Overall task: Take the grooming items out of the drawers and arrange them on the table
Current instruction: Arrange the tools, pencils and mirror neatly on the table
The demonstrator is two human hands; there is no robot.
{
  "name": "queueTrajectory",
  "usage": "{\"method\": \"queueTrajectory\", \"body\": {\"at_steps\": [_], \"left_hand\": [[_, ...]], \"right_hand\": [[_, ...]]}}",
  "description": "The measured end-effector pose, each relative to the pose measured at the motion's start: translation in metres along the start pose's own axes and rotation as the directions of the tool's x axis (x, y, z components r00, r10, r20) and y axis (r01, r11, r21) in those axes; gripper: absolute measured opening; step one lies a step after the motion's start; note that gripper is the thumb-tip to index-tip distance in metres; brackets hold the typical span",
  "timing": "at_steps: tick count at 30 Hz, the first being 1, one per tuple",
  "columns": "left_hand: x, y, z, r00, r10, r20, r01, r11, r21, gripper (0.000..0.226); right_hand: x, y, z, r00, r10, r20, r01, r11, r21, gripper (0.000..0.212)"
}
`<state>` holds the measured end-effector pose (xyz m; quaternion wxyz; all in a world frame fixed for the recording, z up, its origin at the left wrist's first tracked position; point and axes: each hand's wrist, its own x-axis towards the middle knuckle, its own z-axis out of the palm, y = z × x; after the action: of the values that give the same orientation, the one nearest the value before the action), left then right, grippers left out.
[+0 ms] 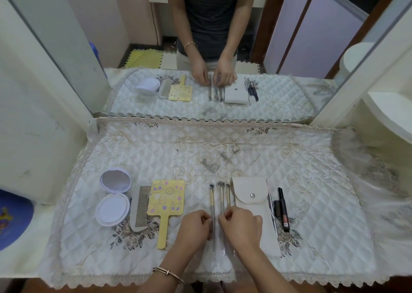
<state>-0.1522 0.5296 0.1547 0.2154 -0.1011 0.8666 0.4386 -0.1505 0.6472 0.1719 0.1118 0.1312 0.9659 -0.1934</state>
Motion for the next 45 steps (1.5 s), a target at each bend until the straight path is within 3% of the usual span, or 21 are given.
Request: {"method": "queueTrajectory", "body": {"at_steps": [4, 7, 10, 12, 15, 19, 24, 27, 31, 34, 38, 42, 45], "left_hand": [[0.001, 0.002, 0.002, 1.0, 0.023, 0.018, -0.023, 1.0, -0.006, 0.023], [0.0, 0.004, 0.0, 0.993, 0.105, -0.055, -0.095, 0.984, 0.151, 0.005], [-0.002, -0.001, -0.002, 0.962, 0.257, -0.091, -0.223, 0.934, 0.28, 0.038], [-0.004, -0.004, 0.0, 0.946, 0.326, 0.005, -0.296, 0.853, 0.429, 0.052], [-0.005, -0.006, 0.005, 0.939, 0.323, 0.121, -0.335, 0.773, 0.538, 0.057], [-0.004, -0.008, 0.008, 0.92, 0.373, 0.12, -0.38, 0.771, 0.512, 0.055], [-0.009, -0.024, -0.013, 0.902, 0.42, -0.104, -0.326, 0.819, 0.473, 0.05], [-0.017, -0.038, -0.037, 0.91, 0.318, -0.264, -0.174, 0.874, 0.453, 0.048], [-0.022, -0.07, -0.065, 0.91, 0.209, -0.359, -0.043, 0.907, 0.42, 0.056], [-0.023, -0.092, -0.082, 0.917, 0.266, -0.297, -0.07, 0.841, 0.537, 0.053], [-0.022, -0.109, -0.097, 0.954, 0.279, -0.108, -0.162, 0.786, 0.596, 0.055], [-0.022, -0.116, -0.099, 0.954, 0.3, -0.02, -0.205, 0.697, 0.687, 0.046], [-0.019, -0.121, -0.102, 0.945, 0.326, 0.035, -0.26, 0.679, 0.686, 0.049]], "right_hand": [[-0.002, 0.007, -0.004, 0.999, 0.004, -0.033, -0.004, 1.0, -0.004, 0.019], [-0.002, 0.007, -0.006, 0.998, -0.014, -0.069, 0.018, 0.998, 0.057, 0.019], [-0.001, 0.01, -0.001, 0.977, -0.159, -0.143, 0.165, 0.986, 0.028, 0.018], [0.001, 0.014, 0.003, 0.952, -0.261, -0.161, 0.245, 0.963, -0.117, 0.029], [0.0, 0.019, 0.007, 0.933, -0.316, -0.174, 0.273, 0.934, -0.232, 0.036], [-0.002, 0.024, 0.009, 0.926, -0.313, -0.211, 0.266, 0.938, -0.222, 0.026], [0.0, 0.007, 0.009, 0.922, -0.352, -0.161, 0.346, 0.936, -0.069, 0.032], [0.004, -0.018, 0.02, 0.897, -0.441, -0.044, 0.44, 0.874, 0.207, 0.033], [0.004, -0.065, 0.025, 0.964, -0.211, 0.165, 0.09, 0.836, 0.542, 0.037], [0.009, -0.091, 0.032, 0.979, -0.031, 0.2, -0.094, 0.808, 0.582, 0.037], [0.01, -0.112, 0.046, 0.991, -0.002, 0.134, -0.063, 0.874, 0.483, 0.05], [0.011, -0.111, 0.051, 0.984, 0.091, 0.151, -0.156, 0.853, 0.498, 0.032], [0.012, -0.115, 0.046, 0.988, 0.079, 0.133, -0.143, 0.789, 0.598, 0.022]]}}
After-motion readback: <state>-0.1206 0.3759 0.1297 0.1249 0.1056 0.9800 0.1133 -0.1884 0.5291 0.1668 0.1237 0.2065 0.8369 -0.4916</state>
